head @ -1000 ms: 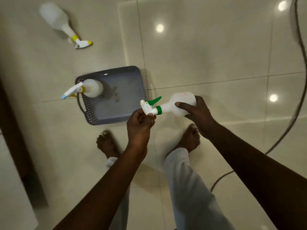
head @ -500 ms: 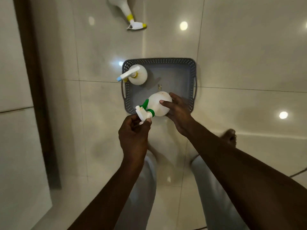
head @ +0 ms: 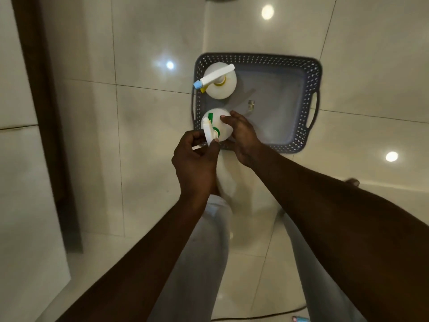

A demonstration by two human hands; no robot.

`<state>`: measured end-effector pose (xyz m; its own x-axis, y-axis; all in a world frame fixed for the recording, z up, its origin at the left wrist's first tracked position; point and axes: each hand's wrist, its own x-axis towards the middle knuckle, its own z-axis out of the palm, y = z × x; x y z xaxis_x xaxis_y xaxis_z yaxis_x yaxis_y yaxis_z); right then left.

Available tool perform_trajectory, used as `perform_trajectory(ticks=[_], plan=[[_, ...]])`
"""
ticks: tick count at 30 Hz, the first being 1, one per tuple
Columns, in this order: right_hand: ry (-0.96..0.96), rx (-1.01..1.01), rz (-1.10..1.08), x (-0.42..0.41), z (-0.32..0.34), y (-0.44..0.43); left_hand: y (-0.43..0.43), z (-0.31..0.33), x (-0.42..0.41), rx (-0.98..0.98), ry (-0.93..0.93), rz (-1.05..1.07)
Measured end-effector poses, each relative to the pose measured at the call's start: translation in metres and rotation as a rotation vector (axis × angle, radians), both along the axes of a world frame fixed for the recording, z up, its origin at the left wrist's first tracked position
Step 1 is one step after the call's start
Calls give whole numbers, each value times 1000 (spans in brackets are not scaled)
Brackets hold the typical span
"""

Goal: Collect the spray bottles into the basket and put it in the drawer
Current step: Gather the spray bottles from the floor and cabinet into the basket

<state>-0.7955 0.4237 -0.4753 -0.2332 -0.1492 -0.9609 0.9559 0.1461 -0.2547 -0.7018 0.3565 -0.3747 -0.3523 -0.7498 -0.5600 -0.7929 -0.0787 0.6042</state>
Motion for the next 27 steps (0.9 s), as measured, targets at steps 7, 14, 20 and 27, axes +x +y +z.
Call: perform_trajectory(ticks=[7,14,20,27], plan=[[12,37,43,2,-7,-10,3,-17,1,7,-12,-19],[41,85,113,-4,-7,-11,-2,-13,-12,12,-5,-44],[64,121,188,-28,48,1,-11,25,-17,105,22,4],[152,226,364,-90,161,43,-48,96,-17,103,78,111]])
